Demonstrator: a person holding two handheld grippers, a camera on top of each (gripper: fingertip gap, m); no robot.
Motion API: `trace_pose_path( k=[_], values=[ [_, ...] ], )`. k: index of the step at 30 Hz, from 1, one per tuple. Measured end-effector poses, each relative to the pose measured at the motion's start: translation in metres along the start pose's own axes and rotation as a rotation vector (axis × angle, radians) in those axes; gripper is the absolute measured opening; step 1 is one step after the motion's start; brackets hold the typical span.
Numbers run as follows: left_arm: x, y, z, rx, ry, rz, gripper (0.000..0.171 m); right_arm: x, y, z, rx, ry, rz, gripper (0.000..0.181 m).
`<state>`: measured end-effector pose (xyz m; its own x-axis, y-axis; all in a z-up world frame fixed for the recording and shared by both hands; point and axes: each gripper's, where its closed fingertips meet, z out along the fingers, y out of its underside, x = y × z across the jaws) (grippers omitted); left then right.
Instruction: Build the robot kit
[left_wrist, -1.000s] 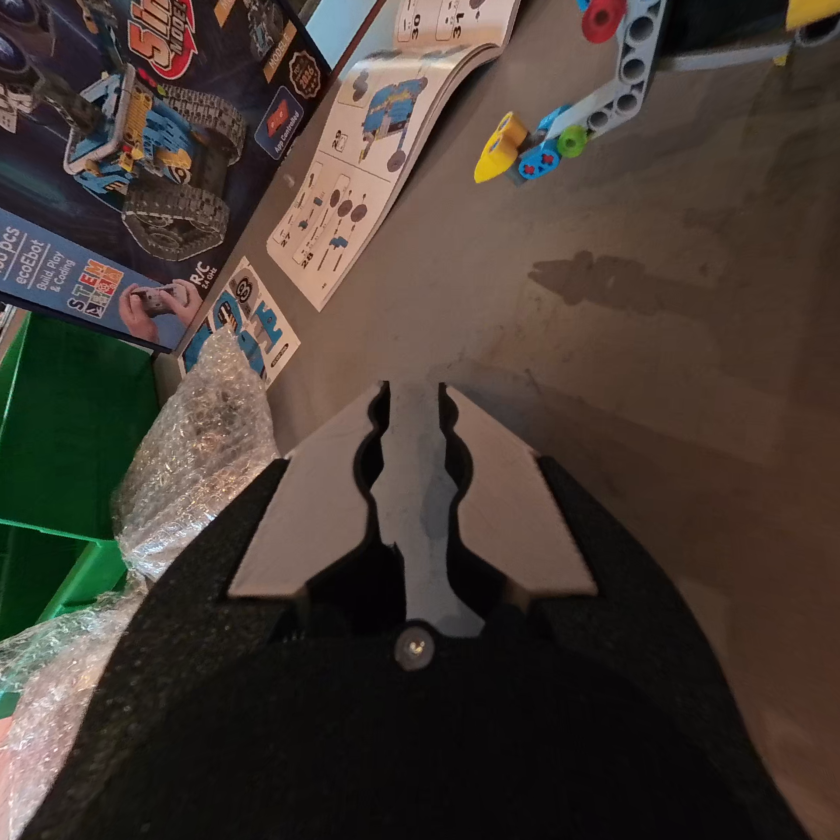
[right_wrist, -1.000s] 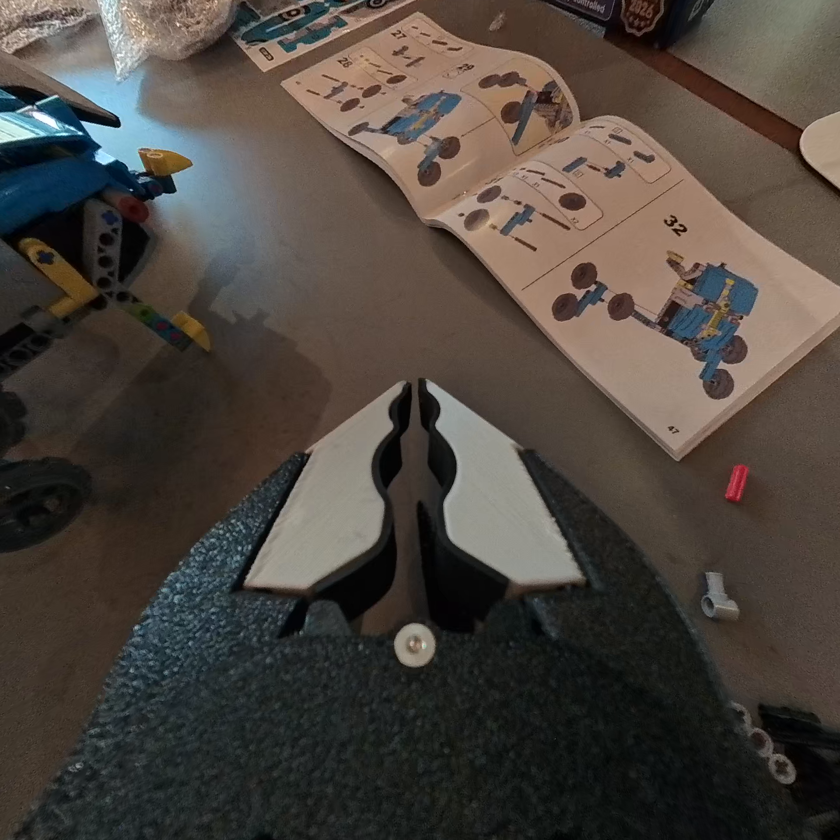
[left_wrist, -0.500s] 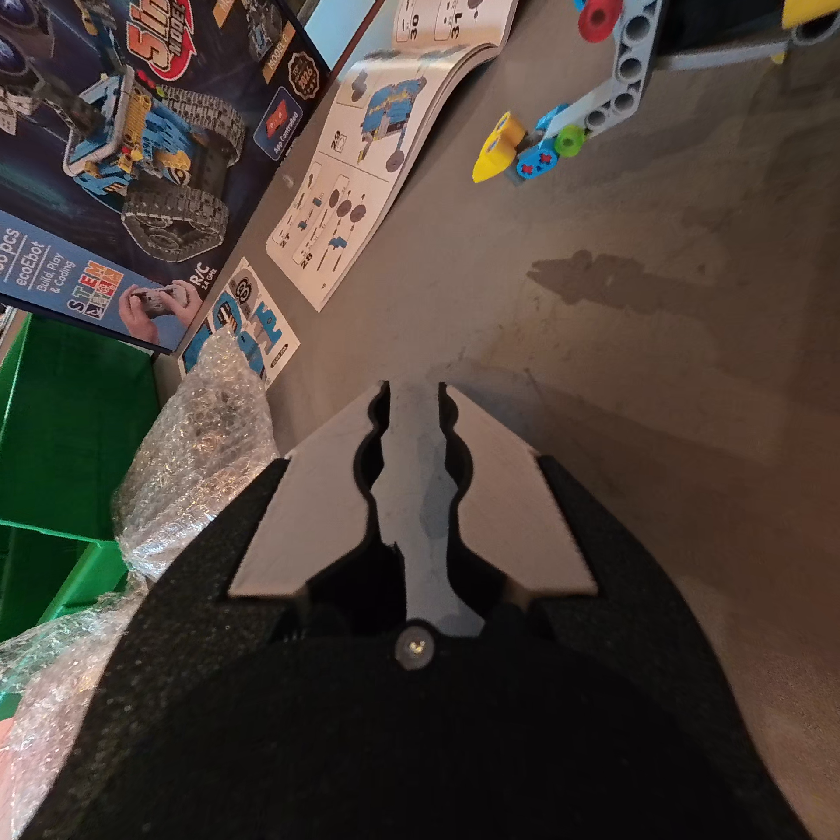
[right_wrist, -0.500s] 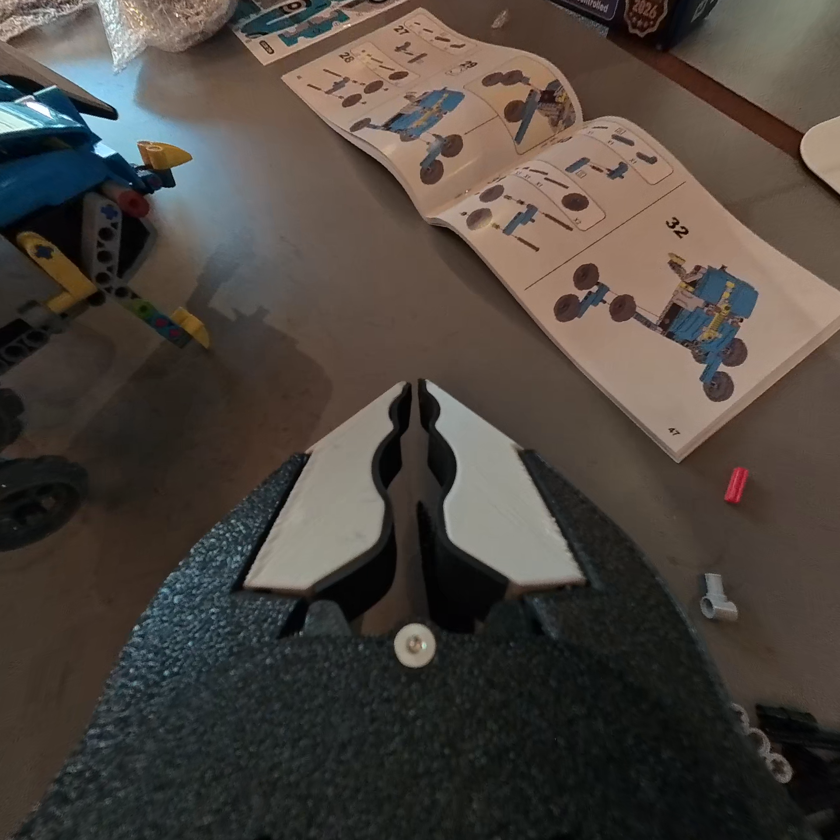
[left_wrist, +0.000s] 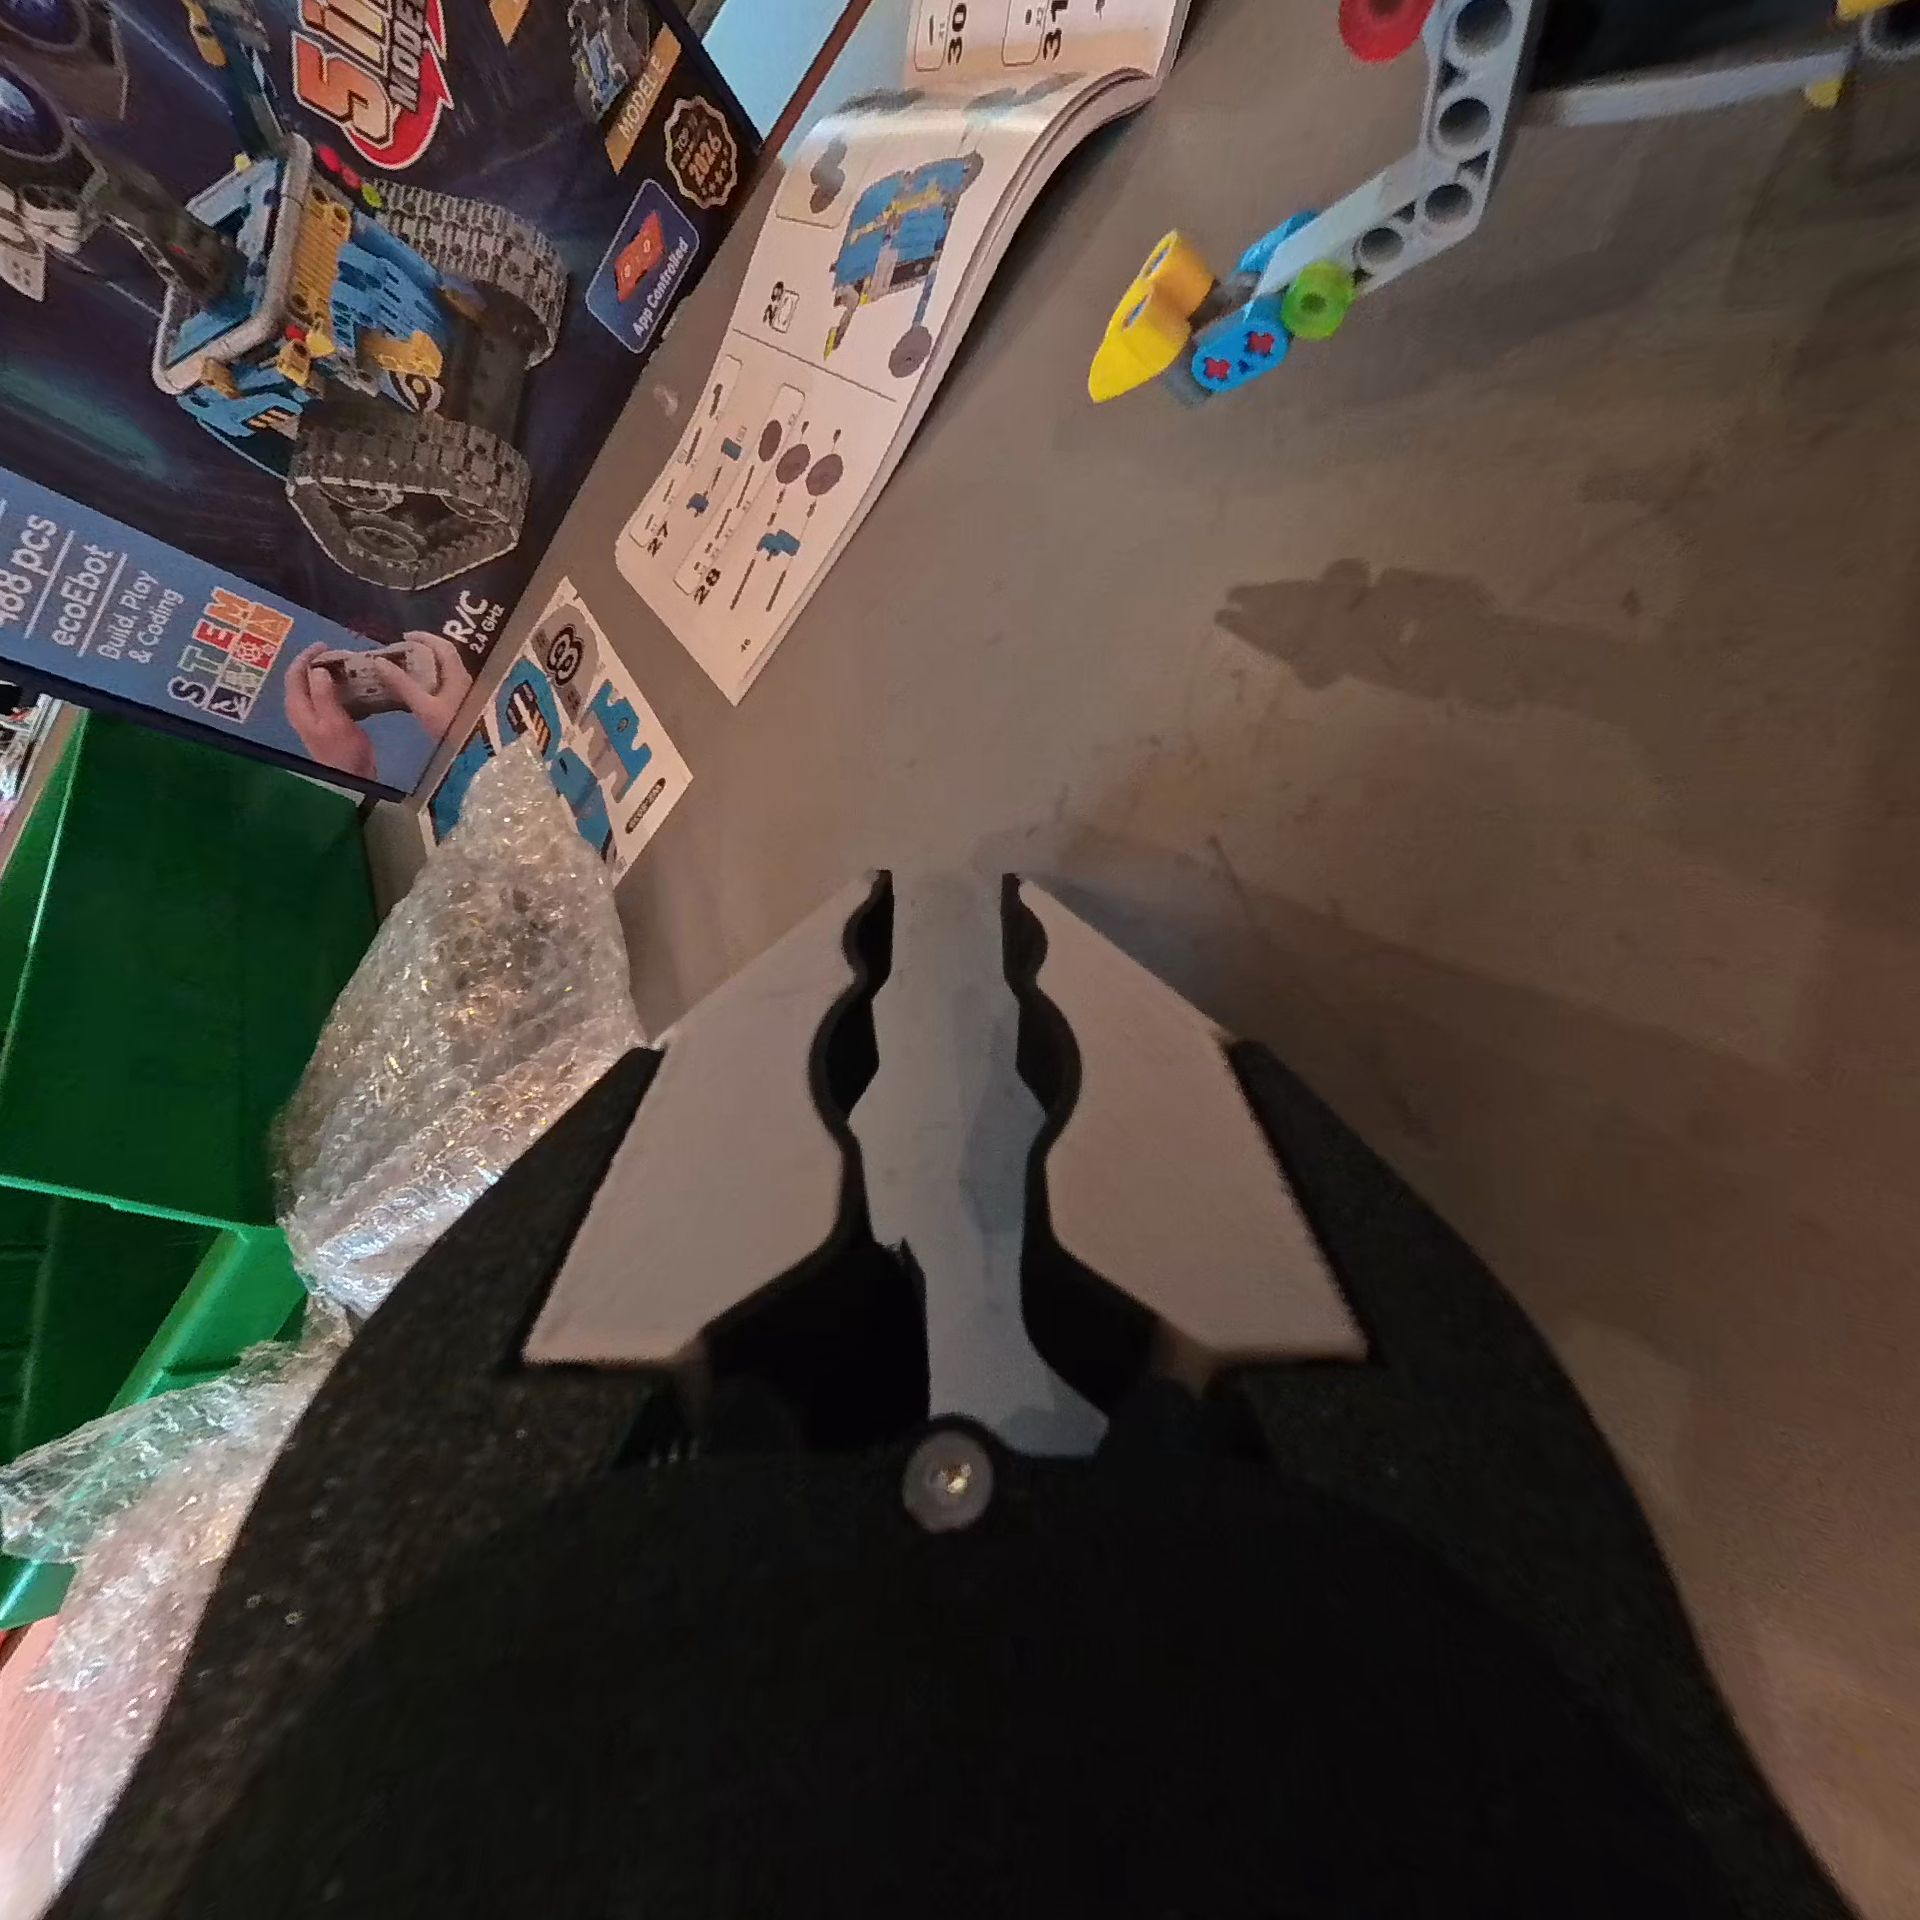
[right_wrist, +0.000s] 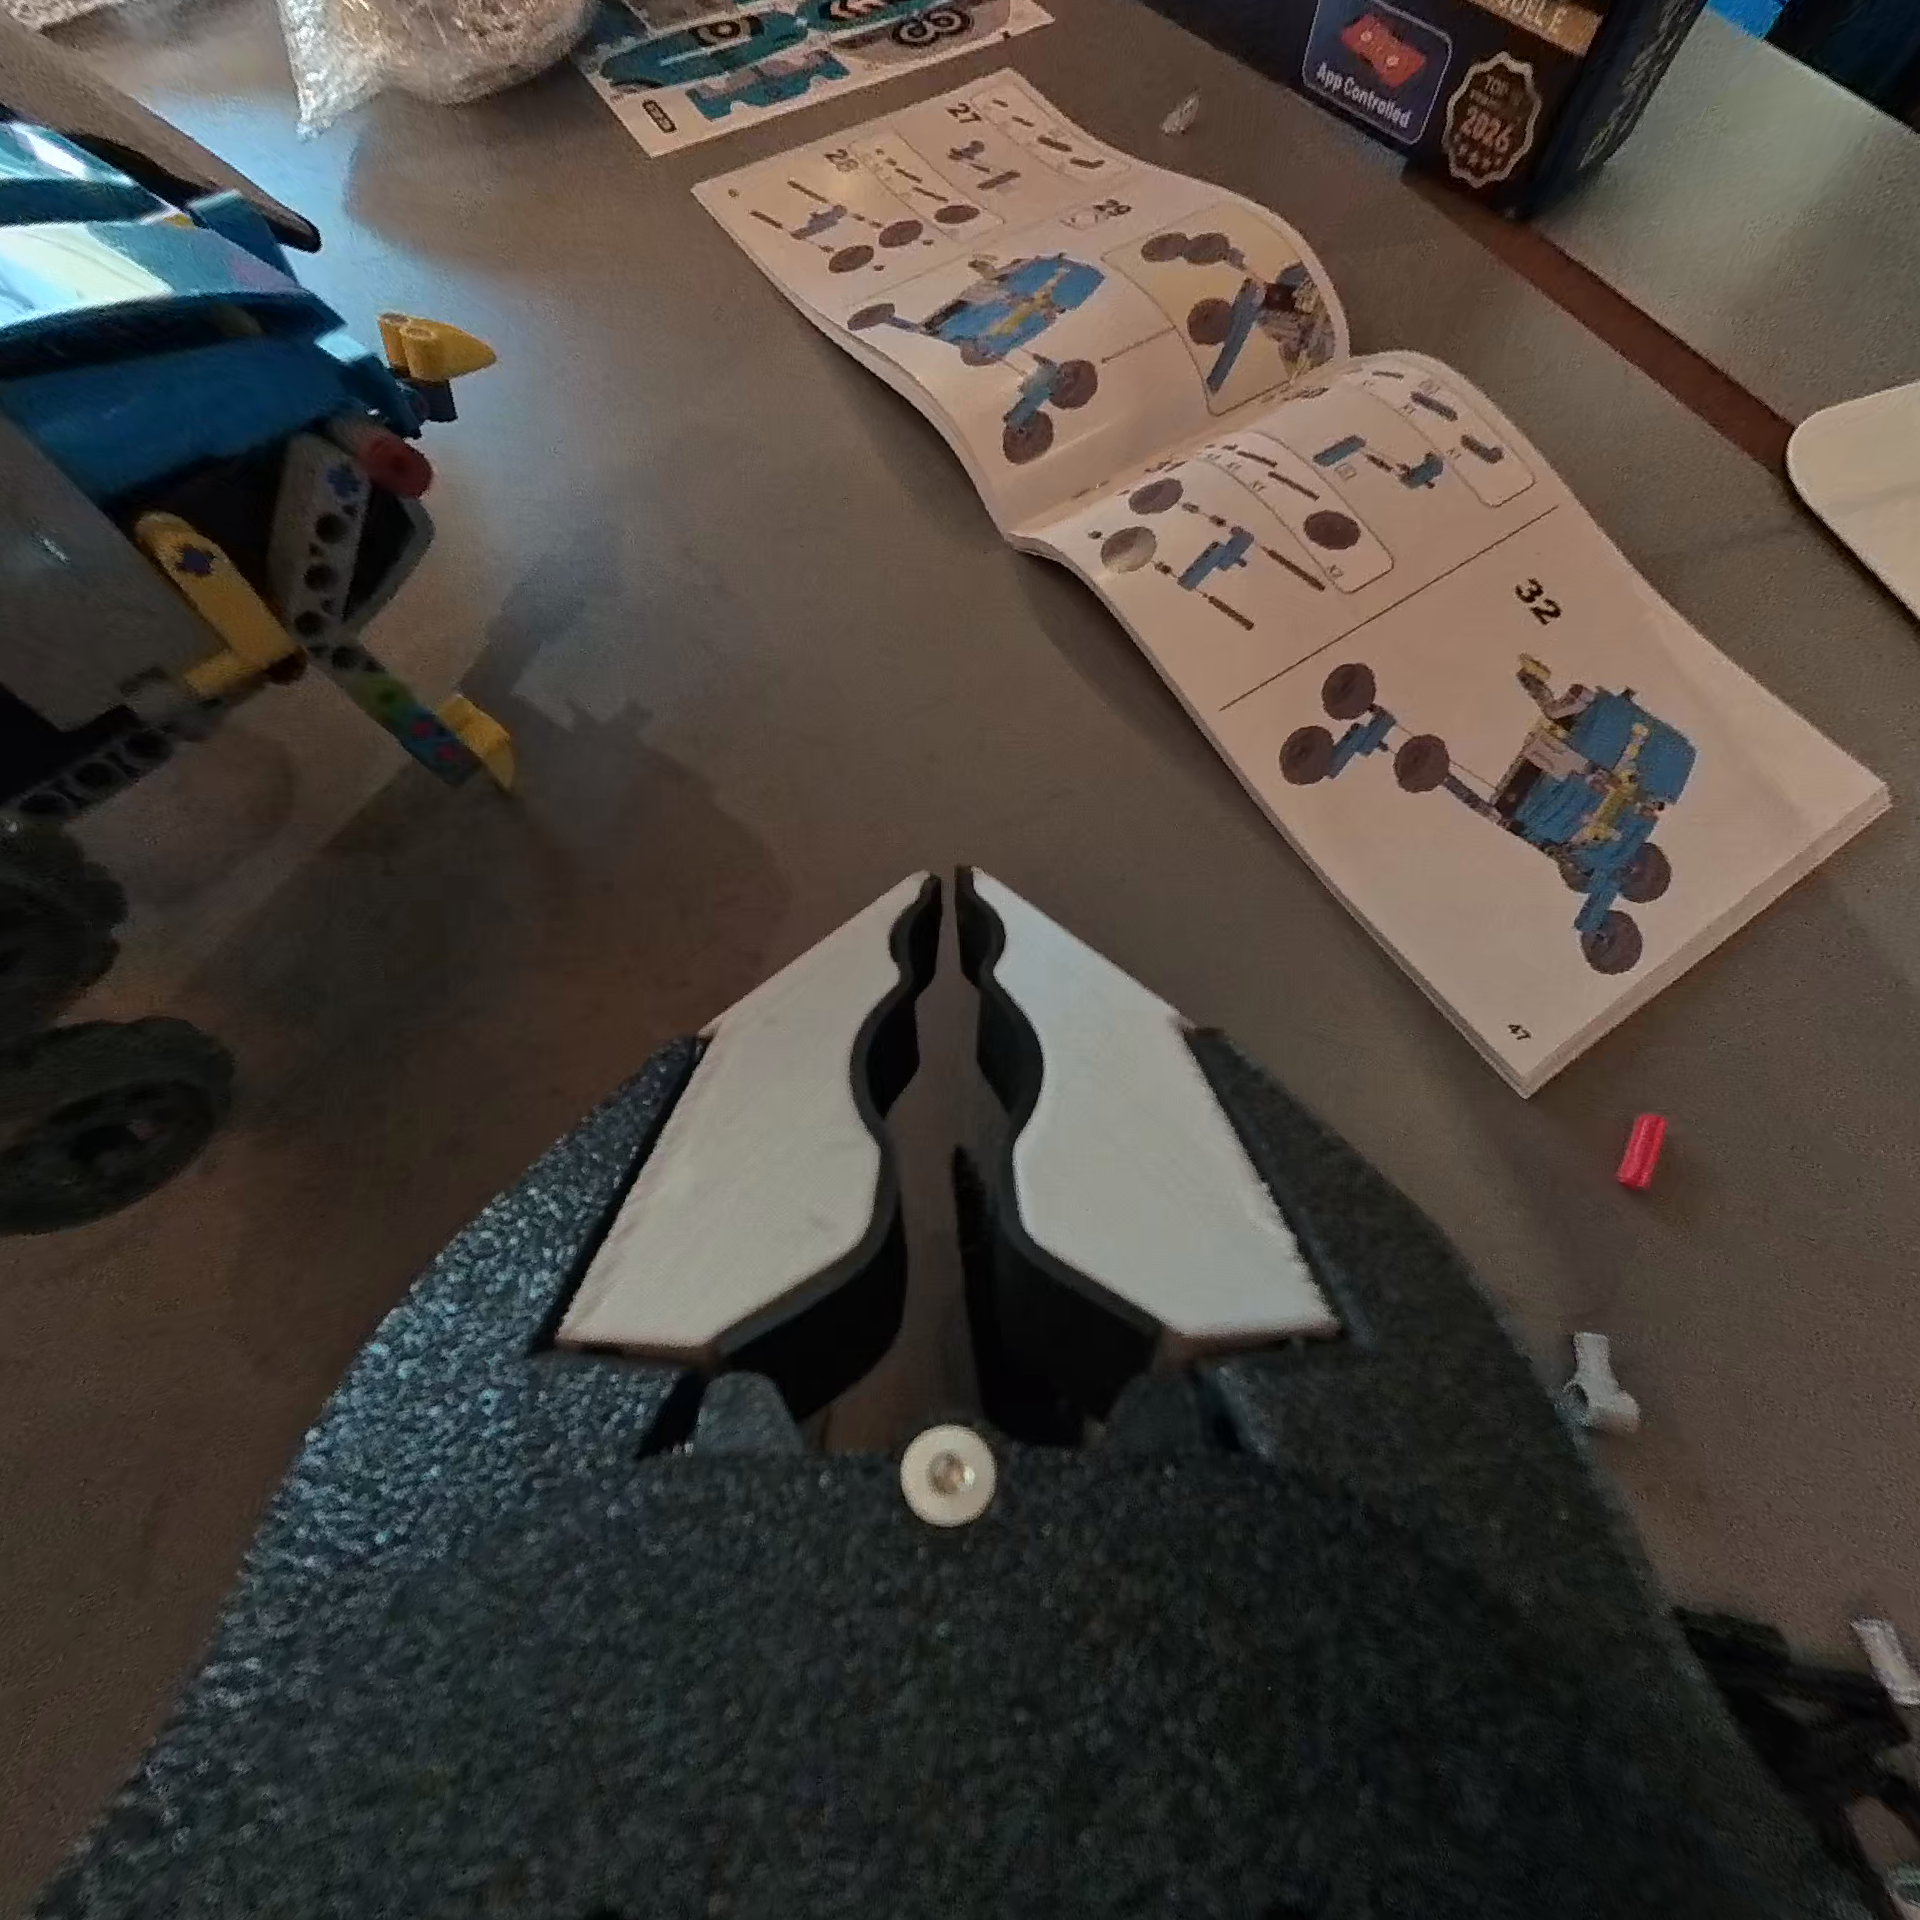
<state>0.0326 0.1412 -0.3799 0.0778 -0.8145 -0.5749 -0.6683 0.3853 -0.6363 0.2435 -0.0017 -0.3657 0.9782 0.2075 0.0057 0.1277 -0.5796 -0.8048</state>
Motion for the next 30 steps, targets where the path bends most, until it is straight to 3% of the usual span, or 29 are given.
trace_pose_path(
  k=[13, 20, 24, 27, 30],
  values=[
    [-0.001, 0.001, 0.0, -0.004, -0.011, -0.001, 0.019, 0.001, -0.005, -0.005, 0.019, -0.001, 0.006, 0.003],
    [-0.02, -0.004, 0.001, 0.022, -0.057, -0.118, 0.022, -0.012, -0.006, 0.0, 0.03, -0.037, 0.06, 0.004],
    [-0.009, -0.035, 0.005, 0.17, 0.207, -0.25, 0.019, -0.031, -0.017, 0.003, 0.07, -0.069, 0.067, 0.009],
    [-0.011, -0.054, 0.023, 0.189, 0.376, -0.356, 0.019, -0.034, -0.022, 0.007, 0.083, -0.049, 0.075, 0.015],
    [-0.015, -0.066, 0.045, 0.189, 0.45, -0.375, 0.019, -0.023, -0.026, 0.008, 0.092, 0.033, 0.049, 0.021]
  ],
)
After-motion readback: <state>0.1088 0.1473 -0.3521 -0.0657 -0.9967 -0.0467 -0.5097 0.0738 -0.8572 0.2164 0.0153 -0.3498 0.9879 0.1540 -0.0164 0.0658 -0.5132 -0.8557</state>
